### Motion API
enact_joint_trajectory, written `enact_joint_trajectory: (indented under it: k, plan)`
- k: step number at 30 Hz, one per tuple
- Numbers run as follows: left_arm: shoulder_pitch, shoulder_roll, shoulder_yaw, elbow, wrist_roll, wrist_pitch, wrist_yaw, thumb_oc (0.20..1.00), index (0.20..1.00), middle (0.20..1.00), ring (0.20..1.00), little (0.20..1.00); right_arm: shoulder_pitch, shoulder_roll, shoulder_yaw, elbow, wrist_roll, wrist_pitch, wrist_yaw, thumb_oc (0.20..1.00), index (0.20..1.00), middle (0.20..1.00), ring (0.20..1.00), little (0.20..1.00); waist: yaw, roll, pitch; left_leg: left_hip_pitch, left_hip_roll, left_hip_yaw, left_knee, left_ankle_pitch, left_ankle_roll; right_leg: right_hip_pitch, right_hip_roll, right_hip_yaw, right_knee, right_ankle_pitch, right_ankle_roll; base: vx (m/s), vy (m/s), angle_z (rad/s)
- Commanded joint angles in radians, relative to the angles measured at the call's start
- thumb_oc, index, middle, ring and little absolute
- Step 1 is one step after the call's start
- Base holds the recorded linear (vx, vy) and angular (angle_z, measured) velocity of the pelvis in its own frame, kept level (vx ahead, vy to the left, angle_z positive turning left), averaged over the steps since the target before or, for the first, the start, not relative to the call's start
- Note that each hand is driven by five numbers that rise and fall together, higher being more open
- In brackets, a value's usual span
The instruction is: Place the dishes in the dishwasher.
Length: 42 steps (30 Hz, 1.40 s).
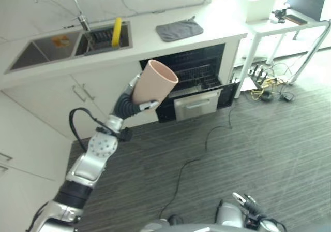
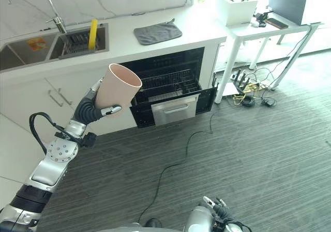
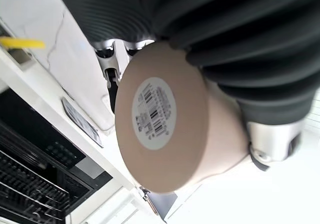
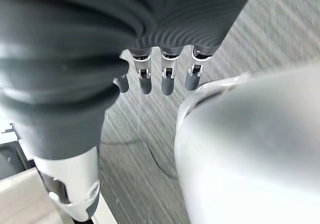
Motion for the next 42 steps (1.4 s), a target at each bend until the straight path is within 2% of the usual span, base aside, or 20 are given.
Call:
enact_joint_trajectory:
  k: [1, 2, 5, 8, 10, 12, 14, 16, 17, 18, 19, 21, 22, 24, 28, 29, 32, 36, 39, 42]
  plan:
    - [-0.005, 0.029, 0.045, -0.069, 0.017, -0.053, 0.038, 0.200, 0.200, 0.200, 0.200, 0.200, -0.013, 0.008, -0.014, 0.006, -0.030, -0.008, 0.005, 1.000, 1.000, 1.000, 1.000, 1.000, -0.020, 0.025, -0.018, 0.016, 0.014, 0.002, -0.038, -0.021, 0.006, 0.100, 0.062, -0.018, 0.011, 0.125, -0.008, 0.31, -0.503, 0.43]
    - [0.001, 0.002, 0.040, -0.076, 0.036, -0.046, 0.053, 0.200, 0.200, 0.200, 0.200, 0.200, -0.014, 0.008, -0.010, 0.029, -0.019, 0.007, -0.003, 1.000, 1.000, 1.000, 1.000, 1.000, -0.014, 0.021, -0.037, 0.015, 0.059, 0.018, -0.017, -0.014, -0.026, 0.158, 0.097, -0.052, -0.037, 0.072, -0.025, 0.31, -0.517, 0.47]
    - [0.008, -0.021, 0.046, -0.104, 0.053, -0.027, 0.072, 0.200, 0.200, 0.200, 0.200, 0.200, -0.013, 0.000, 0.000, 0.023, -0.037, 0.024, -0.013, 1.000, 1.000, 1.000, 1.000, 1.000, -0.010, 0.015, -0.048, -0.015, 0.082, 0.005, 0.053, -0.020, -0.049, 0.202, 0.134, -0.060, -0.068, 0.042, -0.060, 0.18, -0.298, 0.47]
    - [0.005, -0.023, 0.055, -0.113, 0.038, -0.016, 0.088, 0.200, 0.200, 0.200, 0.200, 0.200, -0.019, -0.020, 0.008, 0.023, -0.031, 0.034, -0.028, 1.000, 1.000, 1.000, 1.000, 1.000, -0.003, 0.006, -0.049, -0.073, 0.086, -0.008, 0.160, -0.027, -0.058, 0.229, 0.168, -0.048, -0.079, 0.014, -0.096, 0.09, -0.233, 0.10]
    - [0.004, -0.027, 0.062, -0.110, 0.020, -0.033, 0.078, 0.200, 0.200, 0.200, 0.200, 0.200, -0.015, -0.040, -0.006, 0.034, -0.038, 0.022, -0.012, 1.000, 1.000, 1.000, 1.000, 1.000, 0.001, -0.003, -0.044, -0.164, 0.101, 0.036, 0.319, -0.014, -0.062, 0.273, 0.192, -0.079, -0.099, -0.007, -0.133, 0.07, -0.261, 0.13]
    - [-0.004, -0.035, 0.059, -0.103, 0.021, -0.033, 0.074, 0.200, 0.200, 0.200, 0.200, 0.200, -0.010, -0.044, -0.013, 0.037, -0.042, 0.019, -0.012, 1.000, 1.000, 1.000, 1.000, 1.000, -0.002, -0.003, -0.045, -0.186, 0.096, 0.055, 0.341, -0.011, -0.059, 0.283, 0.200, -0.095, -0.104, -0.011, -0.142, 0.09, -0.116, 0.45]
    - [-0.002, -0.041, 0.057, -0.094, 0.024, -0.034, 0.084, 0.200, 0.200, 0.200, 0.200, 0.200, -0.008, -0.048, -0.015, 0.051, -0.044, 0.020, -0.010, 1.000, 1.000, 1.000, 1.000, 1.000, 0.000, 0.005, -0.045, -0.188, 0.088, 0.050, 0.287, -0.001, -0.057, 0.292, 0.218, -0.096, -0.105, -0.019, -0.144, 0.13, 0.012, 0.38]
    - [0.005, -0.043, 0.056, -0.094, 0.027, -0.042, 0.092, 0.200, 0.200, 0.200, 0.200, 0.200, -0.010, -0.049, -0.021, 0.062, -0.050, 0.022, -0.007, 1.000, 1.000, 1.000, 1.000, 1.000, -0.005, 0.016, -0.044, -0.167, 0.112, 0.061, 0.205, 0.032, -0.071, 0.299, 0.230, -0.097, -0.104, -0.033, -0.143, 0.13, 0.124, 0.11]
    - [0.005, -0.047, 0.053, -0.097, 0.031, -0.044, 0.097, 0.200, 0.200, 0.200, 0.200, 0.200, -0.008, -0.050, -0.023, 0.059, -0.050, 0.028, -0.008, 1.000, 1.000, 1.000, 1.000, 1.000, -0.009, 0.025, -0.044, -0.163, 0.142, 0.072, 0.154, 0.082, -0.092, 0.306, 0.238, -0.101, -0.105, -0.042, -0.143, 0.22, 0.310, 0.28]
    - [-0.005, -0.055, 0.045, -0.092, 0.028, -0.048, 0.104, 0.200, 0.200, 0.200, 0.200, 0.200, 0.012, -0.048, -0.031, 0.049, -0.064, 0.035, -0.008, 1.000, 1.000, 1.000, 1.000, 1.000, -0.026, 0.043, -0.044, -0.151, 0.231, 0.138, 0.045, 0.180, -0.133, 0.322, 0.227, -0.137, -0.099, -0.060, -0.133, 0.27, 0.401, 0.47]
    - [-0.009, -0.058, 0.042, -0.085, 0.026, -0.048, 0.107, 0.200, 0.200, 0.200, 0.200, 0.200, 0.025, -0.045, -0.027, 0.047, -0.076, 0.032, -0.009, 1.000, 1.000, 1.000, 1.000, 1.000, -0.034, 0.050, -0.047, -0.138, 0.264, 0.178, 0.006, 0.208, -0.145, 0.326, 0.211, -0.167, -0.088, -0.066, -0.127, 0.26, 0.389, 0.57]
    - [-0.014, -0.062, 0.039, -0.079, 0.029, -0.050, 0.099, 0.200, 0.200, 0.200, 0.200, 0.200, 0.031, -0.042, -0.024, 0.047, -0.068, 0.028, -0.019, 1.000, 1.000, 1.000, 1.000, 1.000, -0.037, 0.053, -0.048, -0.131, 0.279, 0.206, -0.014, 0.219, -0.153, 0.329, 0.198, -0.191, -0.078, -0.070, -0.122, 0.25, 0.367, 0.55]
    - [-0.018, -0.066, 0.030, -0.078, 0.033, -0.041, 0.086, 0.200, 0.200, 0.200, 0.200, 0.200, 0.032, -0.042, -0.030, 0.055, -0.035, 0.031, -0.038, 1.000, 1.000, 1.000, 1.000, 1.000, -0.029, 0.054, -0.050, -0.113, 0.257, 0.188, -0.021, 0.196, -0.149, 0.335, 0.173, -0.205, -0.035, -0.092, -0.117, 0.29, 0.421, 0.37]
    - [-0.017, -0.065, 0.030, -0.078, 0.032, -0.040, 0.085, 0.200, 0.200, 0.200, 0.200, 0.200, 0.030, -0.043, -0.032, 0.056, -0.030, 0.032, -0.039, 1.000, 1.000, 1.000, 1.000, 1.000, -0.026, 0.054, -0.050, -0.113, 0.249, 0.177, -0.019, 0.191, -0.146, 0.333, 0.169, -0.201, -0.025, -0.097, -0.117, 0.20, 0.304, 0.26]
    - [-0.032, -0.061, 0.020, -0.065, 0.030, -0.051, 0.066, 0.200, 0.200, 0.200, 0.200, 0.200, 0.028, -0.033, -0.045, 0.051, 0.004, 0.038, -0.036, 1.000, 1.000, 1.000, 1.000, 1.000, -0.001, 0.062, -0.052, -0.136, 0.180, 0.107, 0.023, 0.136, -0.108, 0.300, 0.132, -0.183, 0.085, -0.133, -0.111, 0.28, 0.443, 0.26]
    - [-0.066, -0.045, 0.010, -0.030, 0.002, -0.065, 0.021, 0.200, 0.200, 0.200, 0.200, 0.200, 0.032, -0.009, -0.052, 0.053, 0.047, 0.024, -0.038, 1.000, 1.000, 1.000, 1.000, 1.000, 0.012, 0.043, -0.050, -0.139, 0.102, 0.101, 0.046, 0.084, -0.044, 0.263, 0.082, -0.165, 0.227, -0.104, -0.073, 0.34, 0.466, 0.34]
    - [-0.088, -0.038, -0.009, -0.012, 0.002, -0.070, 0.002, 0.200, 0.200, 0.200, 0.200, 0.200, 0.040, 0.010, -0.053, 0.042, 0.060, 0.007, -0.053, 1.000, 1.000, 1.000, 1.000, 1.000, 0.007, 0.033, -0.054, -0.130, 0.048, 0.123, 0.039, 0.047, 0.007, 0.230, 0.060, -0.140, 0.348, -0.050, -0.051, 0.22, 0.292, 0.46]
    - [-0.101, -0.023, -0.011, -0.009, -0.011, -0.056, 0.007, 0.200, 0.200, 0.200, 0.200, 0.200, 0.048, 0.015, -0.051, 0.037, 0.050, -0.002, -0.053, 1.000, 1.000, 1.000, 1.000, 1.000, 0.004, 0.034, -0.052, -0.101, 0.015, 0.144, 0.019, 0.027, 0.035, 0.172, 0.052, -0.144, 0.445, -0.010, -0.044, 0.13, 0.121, 0.01]
    - [-0.116, -0.012, -0.010, -0.013, -0.021, -0.044, 0.011, 0.200, 0.200, 0.200, 0.200, 0.200, 0.045, 0.007, -0.044, 0.045, 0.059, -0.009, -0.043, 1.000, 1.000, 1.000, 1.000, 1.000, -0.014, 0.027, -0.038, -0.073, 0.004, 0.129, 0.011, 0.011, 0.031, 0.128, 0.090, -0.143, 0.356, 0.018, -0.051, 0.17, -0.077, -0.27]
    - [-0.120, 0.005, -0.004, -0.032, -0.016, -0.024, 0.027, 0.200, 0.200, 0.200, 0.200, 0.200, 0.033, 0.006, -0.038, 0.028, 0.062, 0.012, -0.052, 1.000, 1.000, 1.000, 1.000, 1.000, -0.041, -0.006, -0.014, -0.026, -0.004, 0.127, 0.013, -0.034, 0.017, 0.075, 0.027, -0.129, 0.113, 0.131, -0.024, 0.25, -0.281, -0.01]
